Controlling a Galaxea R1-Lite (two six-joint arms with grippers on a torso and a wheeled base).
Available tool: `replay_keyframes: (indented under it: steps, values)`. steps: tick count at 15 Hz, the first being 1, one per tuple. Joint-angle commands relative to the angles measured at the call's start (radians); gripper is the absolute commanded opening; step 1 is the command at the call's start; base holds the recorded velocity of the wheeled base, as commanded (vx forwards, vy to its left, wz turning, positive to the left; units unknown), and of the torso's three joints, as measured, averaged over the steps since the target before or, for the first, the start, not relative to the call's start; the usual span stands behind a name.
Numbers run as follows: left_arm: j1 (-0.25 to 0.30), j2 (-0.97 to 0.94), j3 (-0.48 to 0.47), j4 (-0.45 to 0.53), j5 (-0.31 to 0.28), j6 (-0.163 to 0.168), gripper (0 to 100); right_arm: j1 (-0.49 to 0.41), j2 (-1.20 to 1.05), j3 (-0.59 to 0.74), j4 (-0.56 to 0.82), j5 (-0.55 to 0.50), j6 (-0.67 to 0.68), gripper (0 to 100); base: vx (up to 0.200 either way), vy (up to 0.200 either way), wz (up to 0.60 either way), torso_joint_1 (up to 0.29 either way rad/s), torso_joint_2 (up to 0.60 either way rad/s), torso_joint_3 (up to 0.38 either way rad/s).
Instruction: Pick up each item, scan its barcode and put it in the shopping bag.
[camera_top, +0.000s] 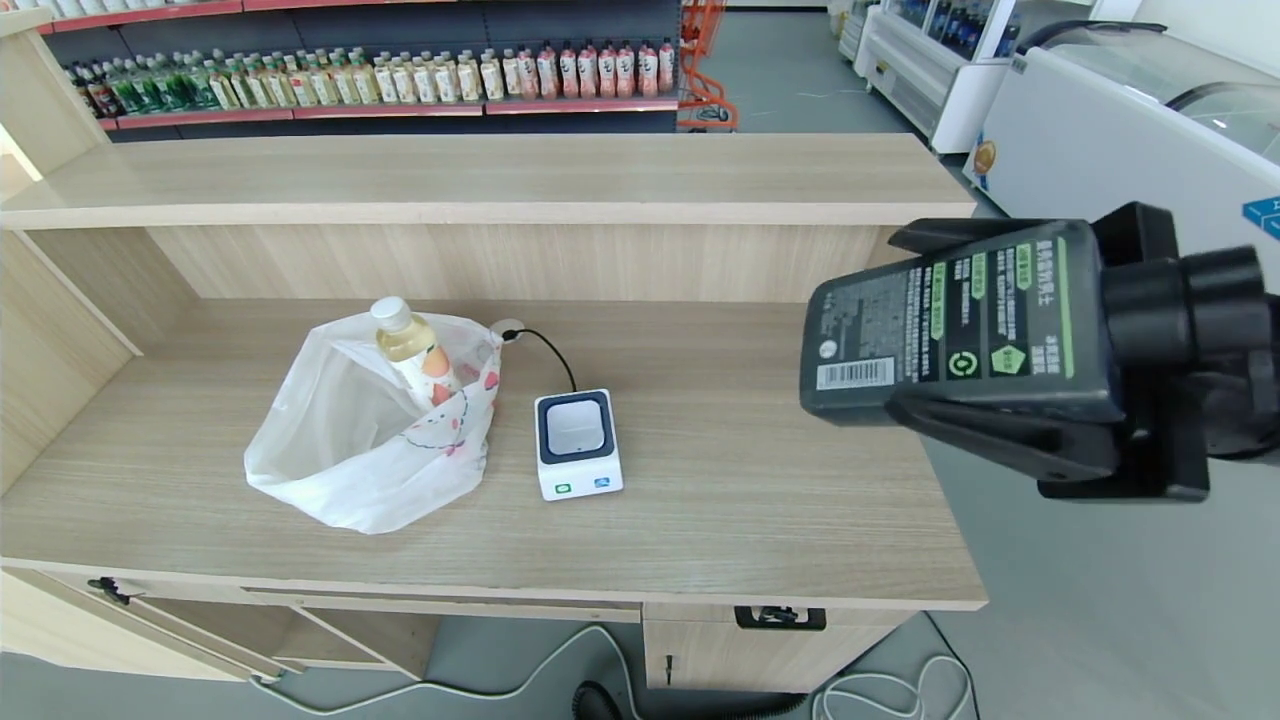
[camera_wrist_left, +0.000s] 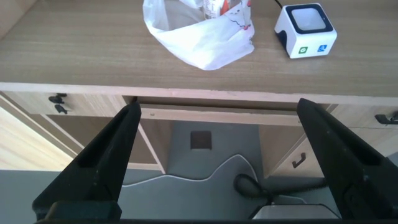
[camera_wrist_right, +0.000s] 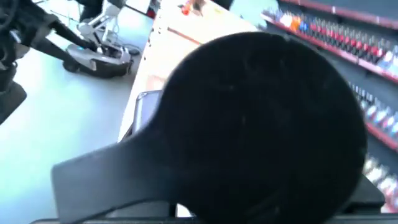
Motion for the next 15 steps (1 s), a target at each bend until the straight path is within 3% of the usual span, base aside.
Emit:
replay_keyframes:
  steps: [1,3,7,15]
  values:
    - [0.0,0.0,0.0,0.0,0.0,0.0,100,0.11,-0.028,0.022,-0.004,0.022,-0.091,0,0.0,0.0,0.0,0.0,0.0,0.0]
    - [0.0,0.0,0.0,0.0,0.0,0.0,100,0.176,-0.028,0.043,-0.022,0.089,-0.195,0,0.0,0.0,0.0,0.0,0.0,0.0]
    - [0.0,0.0,0.0,0.0,0.0,0.0,100,0.266,-0.025,-0.038,-0.014,0.089,-0.202,0,0.0,0.0,0.0,0.0,0.0,0.0]
    - [0.0,0.0,0.0,0.0,0.0,0.0,100,0.283,-0.024,-0.055,0.002,0.084,-0.208,0,0.0,0.0,0.0,0.0,0.0,0.0]
